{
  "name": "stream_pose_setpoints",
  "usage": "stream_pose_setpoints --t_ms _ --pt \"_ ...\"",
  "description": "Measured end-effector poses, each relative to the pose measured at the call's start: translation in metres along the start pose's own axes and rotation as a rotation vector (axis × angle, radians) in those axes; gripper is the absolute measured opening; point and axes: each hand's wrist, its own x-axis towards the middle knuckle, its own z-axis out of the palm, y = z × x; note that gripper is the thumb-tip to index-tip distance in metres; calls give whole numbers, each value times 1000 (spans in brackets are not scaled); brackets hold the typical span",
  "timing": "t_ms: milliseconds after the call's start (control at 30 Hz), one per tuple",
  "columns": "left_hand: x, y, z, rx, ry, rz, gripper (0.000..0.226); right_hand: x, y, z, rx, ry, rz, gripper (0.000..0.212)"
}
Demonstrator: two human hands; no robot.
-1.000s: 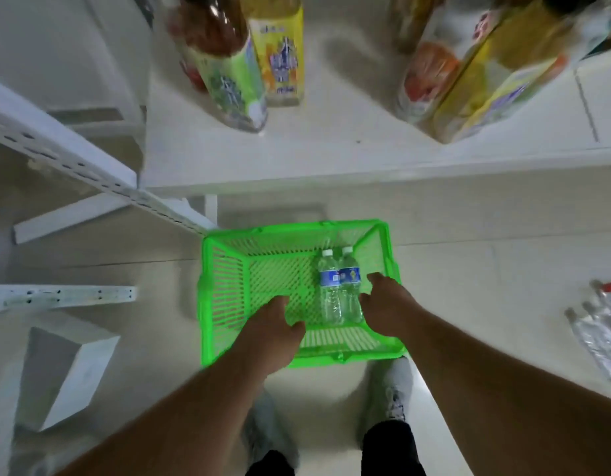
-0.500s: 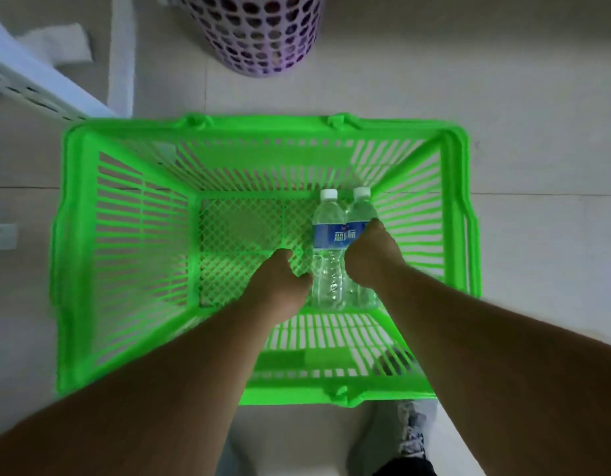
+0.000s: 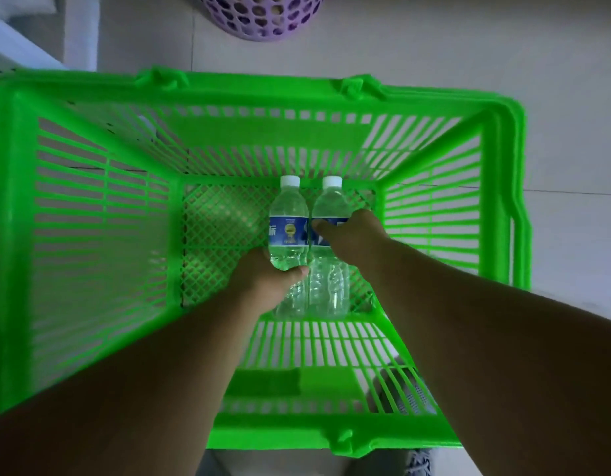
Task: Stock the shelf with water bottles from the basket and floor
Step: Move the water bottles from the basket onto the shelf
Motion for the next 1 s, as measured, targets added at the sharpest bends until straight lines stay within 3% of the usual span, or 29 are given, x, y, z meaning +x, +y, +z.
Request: stream_pose_setpoints --t_ms 167,433,533,700,867,1000 --pt "7 -3 -3 -74 32 9 33 5 8 3 55 45 -23 51" --pt "-79 2 -55 -307 138 91 18 -81 -13 -45 63 139 -223 37" --pt "-139 9 -90 -371 179 138 20 -145 -36 -80 113 177 -259 26" --pt "-252 20 -147 -450 202 184 52 -273 -74 -145 196 218 -305 32" --pt "-384 33 -208 -493 170 359 51 -413 -106 -204 281 266 -413 38" --pt "-508 43 -265 -458 151 529 44 -541 -130 -253 323 329 -551 19"
